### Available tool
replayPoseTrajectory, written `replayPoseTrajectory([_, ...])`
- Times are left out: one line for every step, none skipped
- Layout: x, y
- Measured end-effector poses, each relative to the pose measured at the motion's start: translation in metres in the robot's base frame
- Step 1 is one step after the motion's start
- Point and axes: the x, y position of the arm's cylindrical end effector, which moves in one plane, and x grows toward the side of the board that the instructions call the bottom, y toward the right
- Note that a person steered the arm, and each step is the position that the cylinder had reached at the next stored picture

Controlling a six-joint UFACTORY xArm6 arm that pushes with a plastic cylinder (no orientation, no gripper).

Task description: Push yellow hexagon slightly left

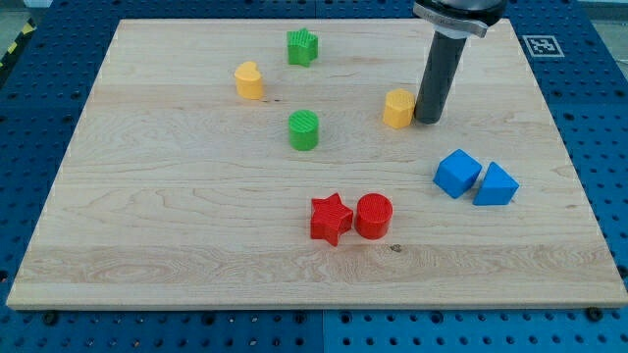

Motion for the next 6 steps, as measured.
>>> replayPoseTrajectory([0.000,-0.001])
replayPoseTrajectory([-0.003,-0.019])
replayPoseTrajectory([-0.010,-0.041])
replayPoseTrajectory([-0.013,-0.058])
replayPoseTrajectory([-0.013,-0.077])
replayPoseTrajectory([-0.017,-0.097])
